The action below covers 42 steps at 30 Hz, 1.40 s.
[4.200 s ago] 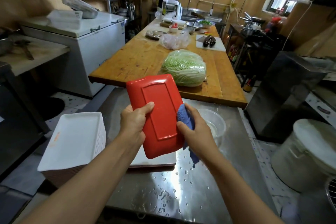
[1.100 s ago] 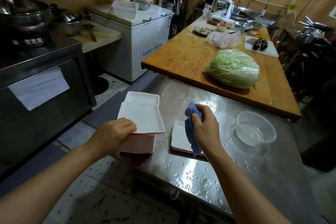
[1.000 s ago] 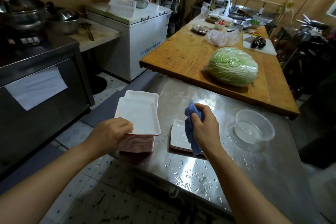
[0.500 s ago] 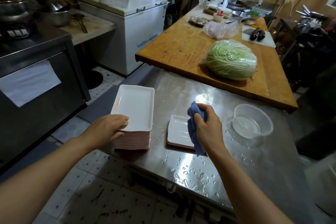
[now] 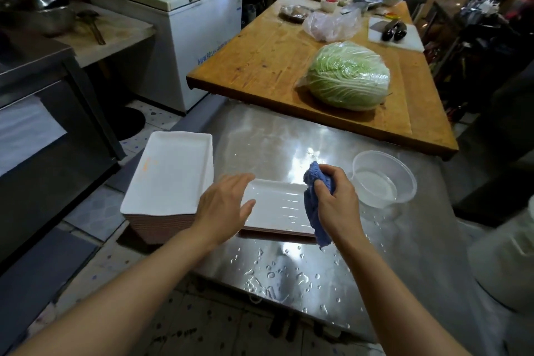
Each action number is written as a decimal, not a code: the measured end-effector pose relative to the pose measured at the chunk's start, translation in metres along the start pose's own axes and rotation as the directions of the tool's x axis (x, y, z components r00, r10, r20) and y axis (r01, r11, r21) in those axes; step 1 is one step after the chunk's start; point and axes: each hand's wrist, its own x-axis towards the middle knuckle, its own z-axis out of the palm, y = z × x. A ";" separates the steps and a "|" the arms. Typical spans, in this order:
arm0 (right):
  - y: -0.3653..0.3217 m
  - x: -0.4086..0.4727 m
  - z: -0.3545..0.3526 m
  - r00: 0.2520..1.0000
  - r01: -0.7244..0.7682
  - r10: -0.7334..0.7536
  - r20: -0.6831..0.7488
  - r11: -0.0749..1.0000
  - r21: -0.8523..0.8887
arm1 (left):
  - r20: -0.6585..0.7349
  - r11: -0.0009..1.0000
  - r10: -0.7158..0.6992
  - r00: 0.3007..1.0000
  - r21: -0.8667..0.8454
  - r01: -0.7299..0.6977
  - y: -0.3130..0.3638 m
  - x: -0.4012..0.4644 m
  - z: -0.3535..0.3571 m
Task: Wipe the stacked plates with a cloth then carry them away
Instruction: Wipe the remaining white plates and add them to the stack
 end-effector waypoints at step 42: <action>0.071 0.034 -0.065 0.986 -0.154 0.157 -0.059 0.986 0.059 | 0.403 0.371 -0.727 0.555 -0.449 0.813 -0.015 0.031 0.072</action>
